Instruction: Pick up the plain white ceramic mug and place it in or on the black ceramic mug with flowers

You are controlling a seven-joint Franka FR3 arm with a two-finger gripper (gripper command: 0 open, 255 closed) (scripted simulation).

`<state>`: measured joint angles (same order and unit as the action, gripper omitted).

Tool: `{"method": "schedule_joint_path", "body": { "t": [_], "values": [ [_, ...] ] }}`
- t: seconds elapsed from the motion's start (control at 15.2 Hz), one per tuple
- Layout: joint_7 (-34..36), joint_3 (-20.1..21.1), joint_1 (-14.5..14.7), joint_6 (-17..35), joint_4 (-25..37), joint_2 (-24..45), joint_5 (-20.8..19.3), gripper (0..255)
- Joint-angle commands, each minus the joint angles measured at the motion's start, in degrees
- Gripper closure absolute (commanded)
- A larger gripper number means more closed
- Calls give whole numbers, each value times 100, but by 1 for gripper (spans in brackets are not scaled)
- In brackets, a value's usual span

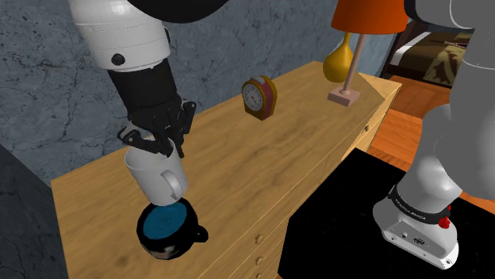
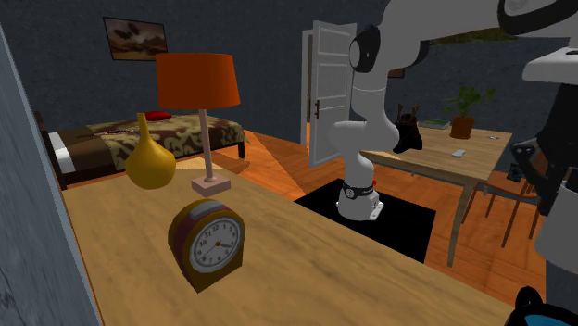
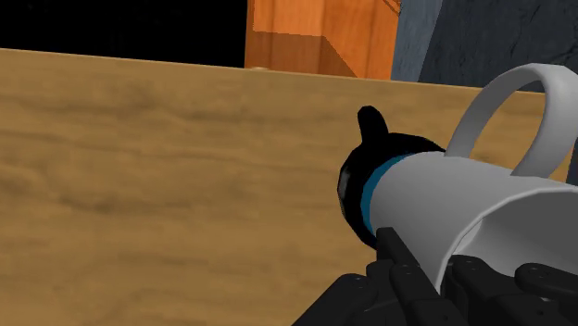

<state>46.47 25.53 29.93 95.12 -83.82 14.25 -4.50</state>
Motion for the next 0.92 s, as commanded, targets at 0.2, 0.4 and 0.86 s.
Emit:
{"method": "schedule_joint_path", "body": {
  "t": [0.2,0.4,0.86],
  "values": [
    [269,62,195,158,67,246,-113,255],
    [267,56,174,395,-184,232,-109,255],
    [274,38,146,926,-697,253,-126,255]
  ]
}}
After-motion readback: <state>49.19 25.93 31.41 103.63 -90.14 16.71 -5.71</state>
